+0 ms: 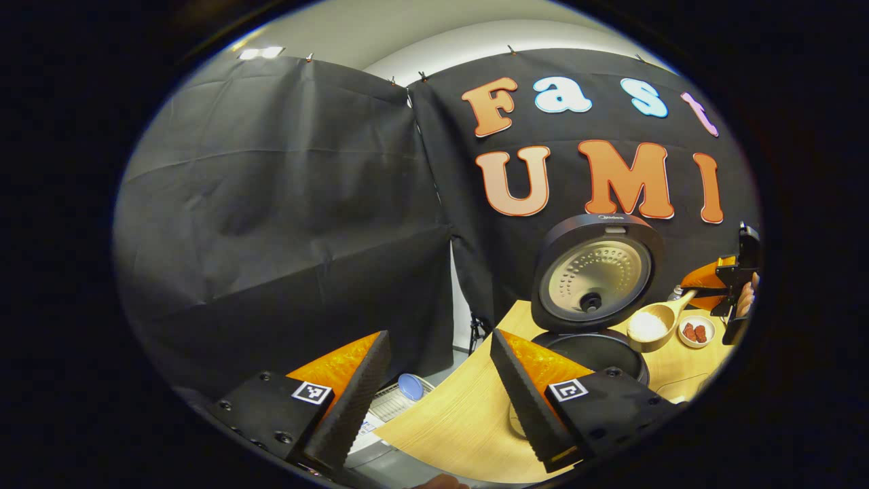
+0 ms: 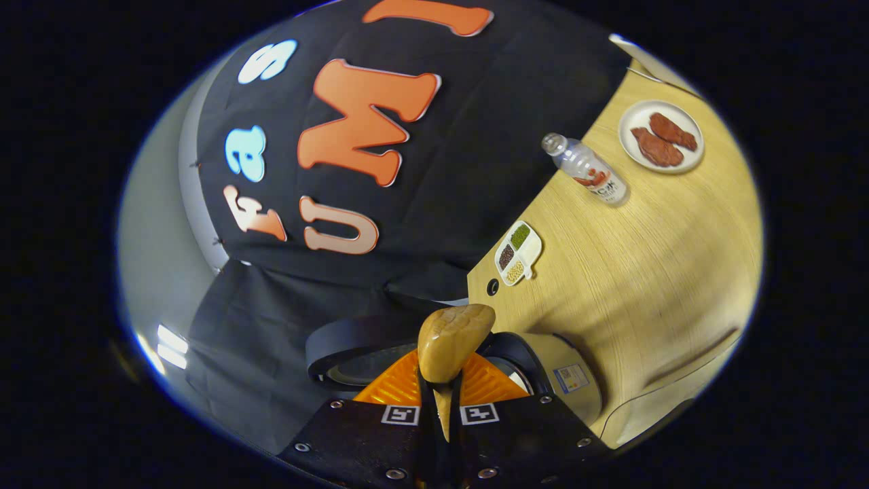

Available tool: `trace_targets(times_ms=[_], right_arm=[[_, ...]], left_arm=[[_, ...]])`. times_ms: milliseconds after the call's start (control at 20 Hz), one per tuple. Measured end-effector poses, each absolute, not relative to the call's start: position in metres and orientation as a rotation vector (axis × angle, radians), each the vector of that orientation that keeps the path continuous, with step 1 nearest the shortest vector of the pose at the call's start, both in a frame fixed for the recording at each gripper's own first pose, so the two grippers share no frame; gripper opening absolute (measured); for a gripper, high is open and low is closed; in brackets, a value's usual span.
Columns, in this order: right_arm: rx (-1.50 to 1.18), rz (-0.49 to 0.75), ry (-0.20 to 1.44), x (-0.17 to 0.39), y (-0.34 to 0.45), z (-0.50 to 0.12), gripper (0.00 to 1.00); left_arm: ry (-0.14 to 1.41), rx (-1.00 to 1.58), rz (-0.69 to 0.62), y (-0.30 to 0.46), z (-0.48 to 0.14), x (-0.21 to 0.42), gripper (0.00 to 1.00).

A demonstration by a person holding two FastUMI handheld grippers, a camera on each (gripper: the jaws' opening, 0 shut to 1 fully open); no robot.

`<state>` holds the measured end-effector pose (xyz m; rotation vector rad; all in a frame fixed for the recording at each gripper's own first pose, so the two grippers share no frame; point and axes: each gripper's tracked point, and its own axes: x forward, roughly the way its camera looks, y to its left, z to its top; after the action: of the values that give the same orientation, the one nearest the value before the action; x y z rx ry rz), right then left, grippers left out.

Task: Close the left gripper, press the button to open the rice cooker; take a wooden spoon from the chopstick holder with the right hand, scoop a spoonful of rice and pour it into the rice cooker, then put the wooden spoon back into the chopstick holder.

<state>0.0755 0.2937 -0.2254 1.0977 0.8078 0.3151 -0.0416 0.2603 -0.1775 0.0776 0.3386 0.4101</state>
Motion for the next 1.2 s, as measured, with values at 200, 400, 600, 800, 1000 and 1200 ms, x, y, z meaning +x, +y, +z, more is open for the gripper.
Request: trace_targets(times_ms=[200,400,600,800,1000,1200], right_arm=[[0.908,0.37,0.756,0.083,0.325,-0.212,0.07],[0.691,0.401,0.691,0.079,0.344,-0.206,0.07],[0.509,0.439,0.613,0.081,0.356,-0.194,0.08],[0.36,0.482,0.542,0.078,0.365,-0.183,0.07],[0.247,0.518,0.474,0.077,0.372,-0.167,0.07],[0.075,0.549,0.371,0.077,0.371,-0.153,0.07]], left_arm=[[0.344,0.072,0.423,0.271,-0.183,-0.052,1.0],[0.353,0.084,0.434,0.278,-0.185,-0.057,1.0],[0.361,0.086,0.437,0.284,-0.188,-0.057,1.0],[0.37,0.091,0.432,0.281,-0.19,-0.057,1.0],[0.366,0.095,0.426,0.281,-0.188,-0.057,0.94],[0.369,0.103,0.428,0.284,-0.192,-0.059,0.95]])
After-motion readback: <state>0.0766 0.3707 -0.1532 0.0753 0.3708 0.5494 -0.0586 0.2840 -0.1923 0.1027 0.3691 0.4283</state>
